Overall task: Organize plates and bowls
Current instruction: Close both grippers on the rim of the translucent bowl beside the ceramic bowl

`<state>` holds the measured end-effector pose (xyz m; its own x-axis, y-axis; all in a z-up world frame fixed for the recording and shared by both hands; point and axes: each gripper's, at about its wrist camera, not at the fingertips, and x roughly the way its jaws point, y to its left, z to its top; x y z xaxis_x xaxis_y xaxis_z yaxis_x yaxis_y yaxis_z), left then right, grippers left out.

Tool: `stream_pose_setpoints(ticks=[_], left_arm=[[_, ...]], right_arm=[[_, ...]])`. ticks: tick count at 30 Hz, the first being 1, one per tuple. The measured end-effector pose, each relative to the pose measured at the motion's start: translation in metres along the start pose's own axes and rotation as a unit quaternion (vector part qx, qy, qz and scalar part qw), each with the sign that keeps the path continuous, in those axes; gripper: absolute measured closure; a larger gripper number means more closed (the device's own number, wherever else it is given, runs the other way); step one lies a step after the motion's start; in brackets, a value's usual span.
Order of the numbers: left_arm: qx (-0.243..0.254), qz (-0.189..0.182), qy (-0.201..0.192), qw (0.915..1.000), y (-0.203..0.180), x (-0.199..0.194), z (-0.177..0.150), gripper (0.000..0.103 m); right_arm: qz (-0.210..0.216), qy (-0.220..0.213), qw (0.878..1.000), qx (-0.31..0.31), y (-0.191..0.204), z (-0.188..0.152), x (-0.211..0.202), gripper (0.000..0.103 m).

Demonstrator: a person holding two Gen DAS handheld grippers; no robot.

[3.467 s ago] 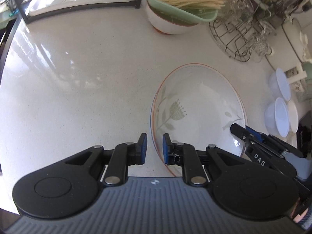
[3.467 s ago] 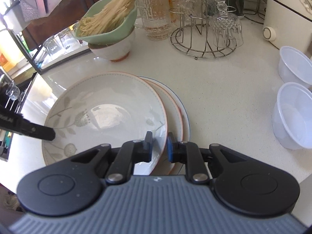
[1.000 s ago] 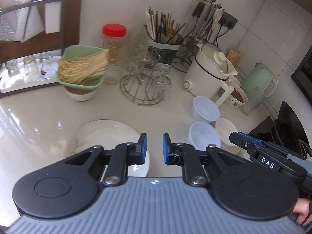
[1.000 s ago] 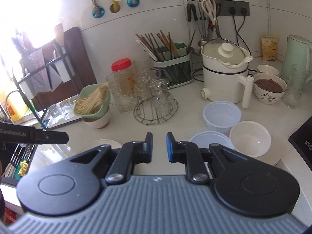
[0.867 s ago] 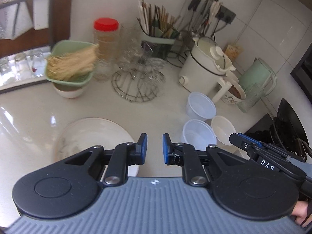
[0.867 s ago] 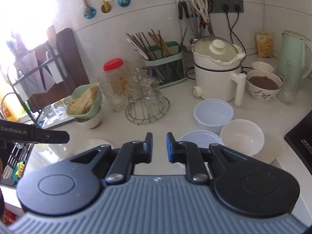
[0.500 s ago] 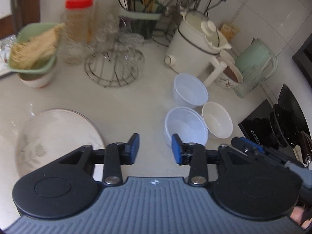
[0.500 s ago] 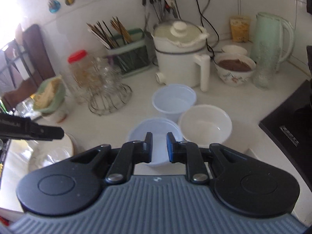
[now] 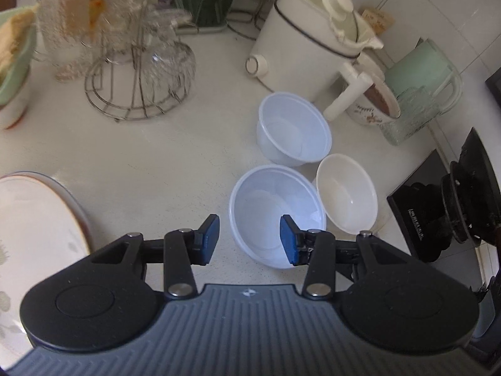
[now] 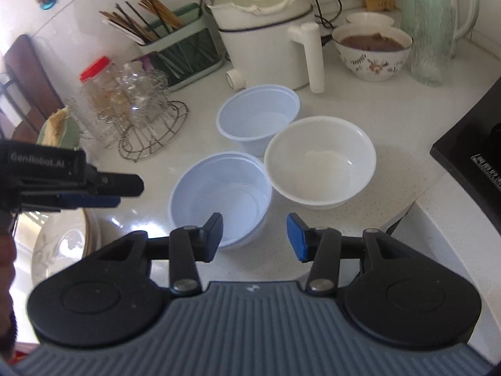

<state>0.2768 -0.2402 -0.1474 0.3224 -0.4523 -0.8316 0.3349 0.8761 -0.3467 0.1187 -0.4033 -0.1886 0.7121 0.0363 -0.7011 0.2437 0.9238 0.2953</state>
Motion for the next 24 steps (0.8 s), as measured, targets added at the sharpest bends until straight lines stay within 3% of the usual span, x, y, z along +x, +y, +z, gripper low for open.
stream_pose_setpoints(ticks=[5, 15, 21, 24], left_arm=[[-0.012, 0.002, 0.021, 0.9997, 0.002, 0.025, 0.002, 0.055], [-0.067, -0.035, 0.030, 0.9967, 0.012, 0.046, -0.003, 0.067], [-0.072, -0.036, 0.027, 0.9964, 0.011, 0.044, -0.006, 0.072], [-0.073, -0.044, 0.026, 0.9960, 0.009, 0.039, -0.005, 0.075]], right_arm=[[0.014, 0.017, 1.000, 0.015, -0.007, 0.003, 0.018, 0.055], [0.028, 0.050, 0.998, 0.009, -0.014, 0.008, 0.041, 0.077], [0.027, 0.057, 0.998, -0.022, -0.009, 0.012, 0.045, 0.078], [0.047, 0.064, 0.996, -0.032, -0.006, 0.011, 0.046, 0.089]])
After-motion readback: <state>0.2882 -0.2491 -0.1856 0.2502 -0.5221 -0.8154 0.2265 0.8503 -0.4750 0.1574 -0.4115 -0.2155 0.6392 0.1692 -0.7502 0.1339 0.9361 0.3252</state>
